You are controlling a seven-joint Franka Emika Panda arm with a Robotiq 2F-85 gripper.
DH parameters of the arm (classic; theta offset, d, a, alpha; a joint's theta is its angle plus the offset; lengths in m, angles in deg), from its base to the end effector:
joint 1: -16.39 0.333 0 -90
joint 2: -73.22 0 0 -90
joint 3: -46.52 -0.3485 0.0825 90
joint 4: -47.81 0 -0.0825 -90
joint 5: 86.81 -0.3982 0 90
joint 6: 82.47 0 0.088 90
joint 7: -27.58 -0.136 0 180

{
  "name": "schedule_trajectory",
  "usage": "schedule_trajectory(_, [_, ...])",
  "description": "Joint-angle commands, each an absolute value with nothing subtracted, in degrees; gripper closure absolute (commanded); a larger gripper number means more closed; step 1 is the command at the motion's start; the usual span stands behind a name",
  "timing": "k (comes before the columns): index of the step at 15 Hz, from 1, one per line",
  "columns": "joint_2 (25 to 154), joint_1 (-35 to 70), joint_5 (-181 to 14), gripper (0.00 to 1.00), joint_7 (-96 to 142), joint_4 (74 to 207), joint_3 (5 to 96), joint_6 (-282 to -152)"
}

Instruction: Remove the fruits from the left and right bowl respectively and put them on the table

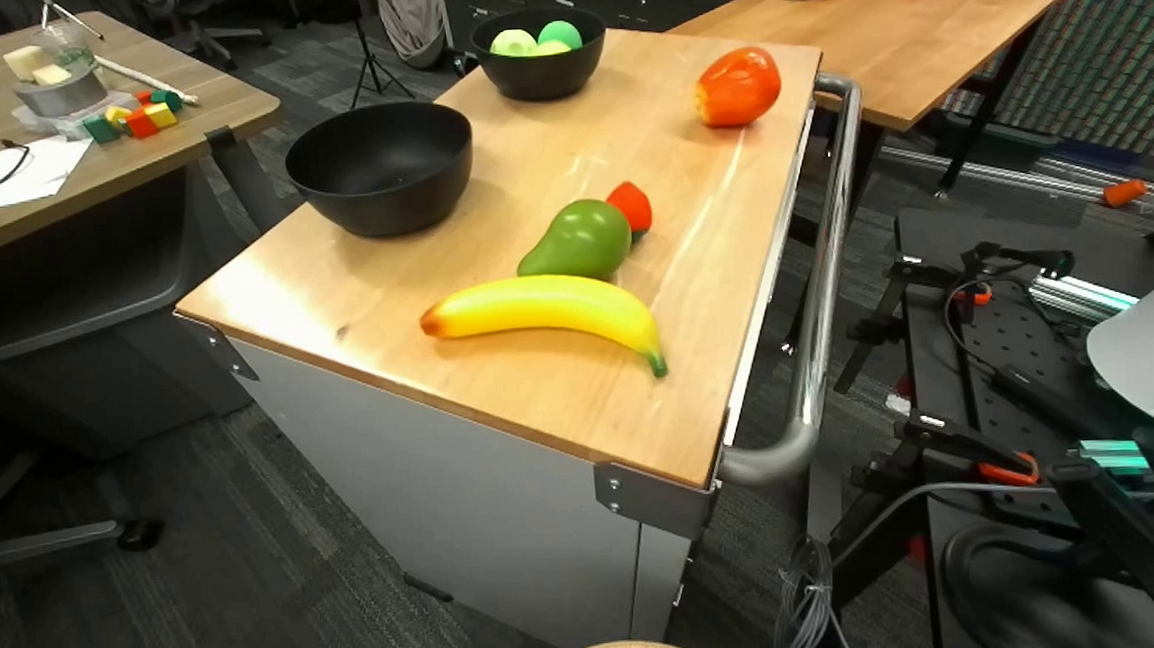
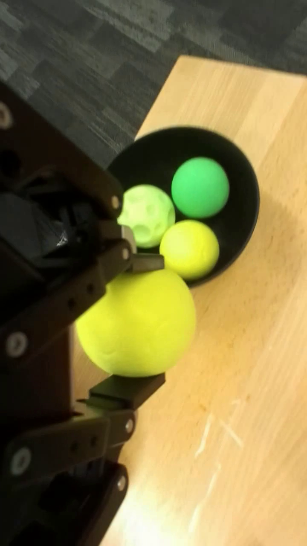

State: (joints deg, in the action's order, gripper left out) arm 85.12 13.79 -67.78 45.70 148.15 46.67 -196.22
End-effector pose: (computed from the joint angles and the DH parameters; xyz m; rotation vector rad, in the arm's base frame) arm 0.6437 -0.0599 0.4535 2.7793 0.5621 -0.0426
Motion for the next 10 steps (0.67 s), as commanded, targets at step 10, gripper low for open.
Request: schedule_trajectory(10, [84.53,14.91,-84.37,0.68,44.98,162.28,44.29,-203.54])
